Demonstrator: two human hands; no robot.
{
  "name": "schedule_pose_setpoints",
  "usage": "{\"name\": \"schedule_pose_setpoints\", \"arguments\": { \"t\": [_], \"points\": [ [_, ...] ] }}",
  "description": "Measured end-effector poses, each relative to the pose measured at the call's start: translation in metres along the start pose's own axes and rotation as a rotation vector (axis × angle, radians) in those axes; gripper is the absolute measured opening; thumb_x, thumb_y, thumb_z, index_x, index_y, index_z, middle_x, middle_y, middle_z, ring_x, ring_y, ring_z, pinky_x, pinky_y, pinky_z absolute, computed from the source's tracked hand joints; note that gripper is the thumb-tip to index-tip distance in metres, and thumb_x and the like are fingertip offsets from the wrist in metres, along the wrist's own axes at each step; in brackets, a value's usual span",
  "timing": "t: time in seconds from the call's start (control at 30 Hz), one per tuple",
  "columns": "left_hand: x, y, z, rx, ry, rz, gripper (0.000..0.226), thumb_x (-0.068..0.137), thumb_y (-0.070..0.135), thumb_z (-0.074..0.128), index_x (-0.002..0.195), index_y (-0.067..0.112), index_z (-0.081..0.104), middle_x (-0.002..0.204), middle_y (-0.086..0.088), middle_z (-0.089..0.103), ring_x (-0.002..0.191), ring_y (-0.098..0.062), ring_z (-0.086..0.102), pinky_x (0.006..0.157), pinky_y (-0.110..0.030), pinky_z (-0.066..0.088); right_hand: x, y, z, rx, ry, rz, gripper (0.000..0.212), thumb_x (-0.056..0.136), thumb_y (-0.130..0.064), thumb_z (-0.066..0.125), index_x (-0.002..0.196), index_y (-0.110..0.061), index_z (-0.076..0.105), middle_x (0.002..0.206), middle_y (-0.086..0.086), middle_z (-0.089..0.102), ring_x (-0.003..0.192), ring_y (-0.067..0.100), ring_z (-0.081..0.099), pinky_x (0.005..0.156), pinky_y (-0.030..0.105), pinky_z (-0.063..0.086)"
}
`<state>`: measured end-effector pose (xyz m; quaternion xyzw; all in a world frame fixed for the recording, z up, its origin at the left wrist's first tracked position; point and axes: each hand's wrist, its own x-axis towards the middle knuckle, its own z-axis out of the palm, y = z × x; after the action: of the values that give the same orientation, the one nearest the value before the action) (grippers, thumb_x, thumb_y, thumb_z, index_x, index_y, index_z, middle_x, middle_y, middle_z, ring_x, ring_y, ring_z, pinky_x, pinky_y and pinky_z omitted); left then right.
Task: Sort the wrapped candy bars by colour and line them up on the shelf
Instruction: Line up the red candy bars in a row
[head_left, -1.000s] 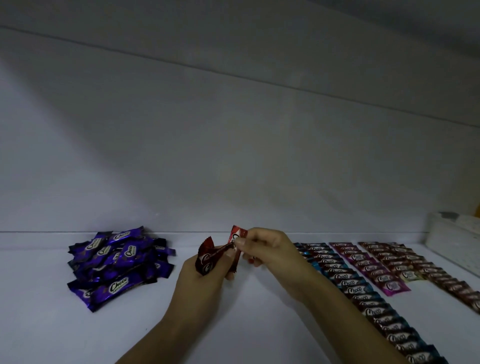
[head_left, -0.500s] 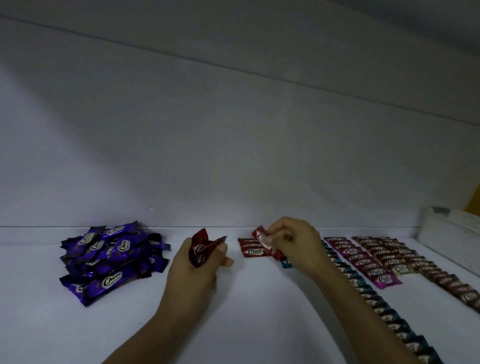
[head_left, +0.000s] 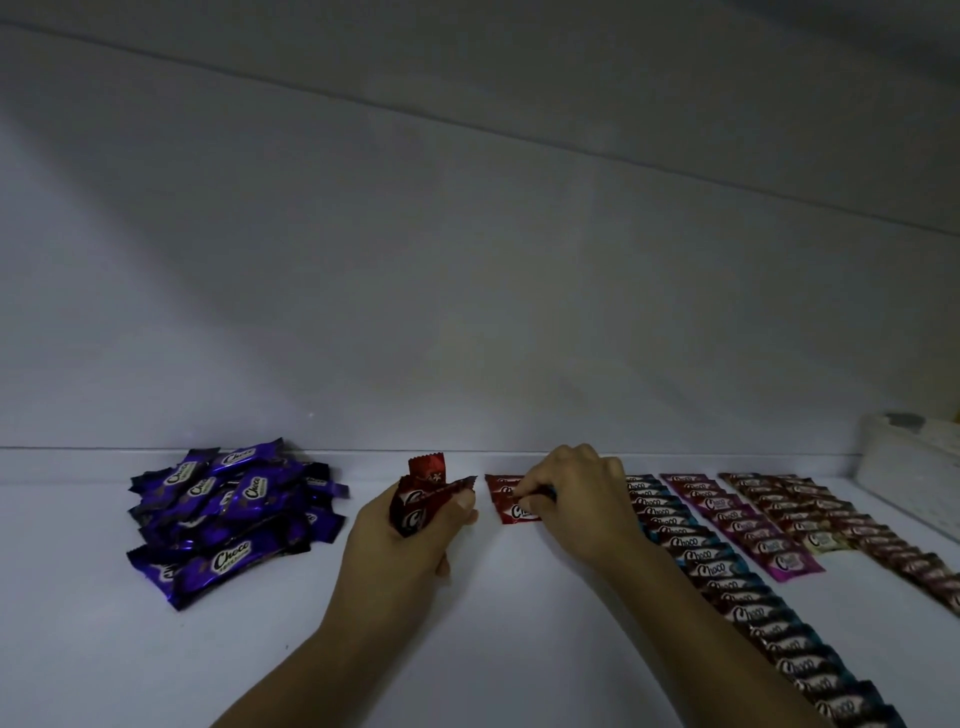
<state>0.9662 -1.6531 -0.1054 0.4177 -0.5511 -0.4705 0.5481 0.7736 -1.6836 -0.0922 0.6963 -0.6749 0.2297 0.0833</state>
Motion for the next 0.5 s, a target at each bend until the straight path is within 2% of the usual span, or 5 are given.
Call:
{"name": "schedule_pose_setpoints", "arguments": {
  "t": [0.1, 0.27, 0.37, 0.43, 0.5],
  "points": [
    [0.0, 0.001, 0.0, 0.018, -0.009, -0.006, 0.019, 0.084, 0.033, 0.066, 0.083, 0.015, 0.071, 0.045, 0.009, 0.056, 0.039, 0.002, 0.048, 0.041, -0.008, 0.036, 0.0, 0.002, 0.001, 0.017, -0.011, 0.009, 0.013, 0.086, -0.036, 0.065, 0.097, -0.038, 0.072, 0.107, -0.014, 0.063, 0.107, 0.01, 0.046, 0.084, 0.027, 0.021],
    [-0.001, 0.005, 0.001, 0.013, -0.021, 0.017, 0.017, 0.087, 0.027, 0.064, 0.087, 0.011, 0.07, 0.056, 0.013, 0.066, 0.039, 0.002, 0.048, 0.041, -0.009, 0.037, -0.003, 0.0, -0.001, 0.003, -0.033, 0.01, 0.018, 0.089, -0.035, 0.063, 0.105, -0.036, 0.071, 0.11, -0.012, 0.063, 0.107, 0.01, 0.048, 0.091, 0.026, 0.026],
    [-0.002, 0.008, 0.0, -0.017, -0.032, 0.026, 0.014, 0.087, 0.024, 0.065, 0.088, 0.011, 0.07, 0.065, 0.009, 0.07, 0.04, 0.0, 0.048, 0.042, -0.011, 0.039, -0.006, -0.014, -0.015, 0.525, 0.0, 0.091, 0.021, 0.087, -0.037, 0.064, 0.101, -0.024, 0.073, 0.099, -0.009, 0.069, 0.096, 0.005, 0.062, 0.093, 0.029, 0.047],
    [-0.002, 0.009, 0.0, -0.027, -0.059, 0.023, 0.011, 0.086, 0.021, 0.066, 0.088, 0.01, 0.07, 0.063, 0.007, 0.07, 0.04, 0.0, 0.048, 0.041, -0.011, 0.038, -0.01, -0.03, -0.029, 0.912, -0.162, 0.127, 0.034, 0.082, -0.05, 0.059, 0.097, -0.024, 0.074, 0.091, -0.008, 0.073, 0.087, 0.002, 0.066, 0.079, 0.015, 0.052],
    [-0.003, 0.01, 0.0, -0.048, -0.1, 0.032, 0.006, 0.085, 0.014, 0.067, 0.087, 0.01, 0.071, 0.07, 0.0, 0.073, 0.042, -0.002, 0.049, 0.041, -0.013, 0.039, -0.016, -0.043, -0.034, 1.024, -0.322, 0.11, 0.032, 0.08, -0.05, 0.06, 0.093, -0.024, 0.075, 0.082, -0.009, 0.073, 0.08, 0.002, 0.067, 0.07, 0.01, 0.048]
  ]
}}
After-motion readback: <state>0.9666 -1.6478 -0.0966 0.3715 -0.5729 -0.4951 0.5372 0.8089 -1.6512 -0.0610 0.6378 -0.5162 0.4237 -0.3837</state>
